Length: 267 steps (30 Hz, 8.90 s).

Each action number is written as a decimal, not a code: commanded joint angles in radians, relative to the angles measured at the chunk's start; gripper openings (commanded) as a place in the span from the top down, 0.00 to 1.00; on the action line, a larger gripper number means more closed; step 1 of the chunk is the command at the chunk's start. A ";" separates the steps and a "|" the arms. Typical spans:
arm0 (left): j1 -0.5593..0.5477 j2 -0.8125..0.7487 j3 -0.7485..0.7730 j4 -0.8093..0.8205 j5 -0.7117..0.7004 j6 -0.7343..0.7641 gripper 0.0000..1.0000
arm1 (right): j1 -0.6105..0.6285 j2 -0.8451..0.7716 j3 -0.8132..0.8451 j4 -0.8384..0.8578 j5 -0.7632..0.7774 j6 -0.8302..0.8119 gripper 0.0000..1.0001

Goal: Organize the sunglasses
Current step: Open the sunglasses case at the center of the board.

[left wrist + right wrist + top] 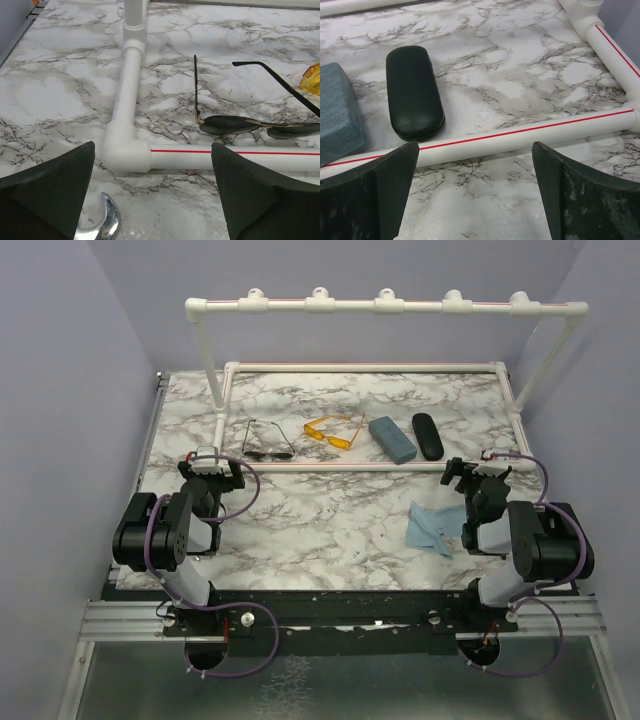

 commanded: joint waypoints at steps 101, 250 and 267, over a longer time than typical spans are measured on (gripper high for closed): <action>-0.300 -0.236 1.443 -2.100 0.675 -0.018 0.05 | 0.789 -0.276 0.749 -0.776 -0.389 -0.719 0.99; -0.310 -1.088 0.742 -1.600 0.532 1.049 0.01 | 0.846 0.187 1.318 -0.252 -0.665 0.812 1.00; -0.311 -0.897 0.898 -1.812 0.766 0.228 0.01 | 0.830 -0.144 1.251 -1.103 -0.701 -0.020 1.00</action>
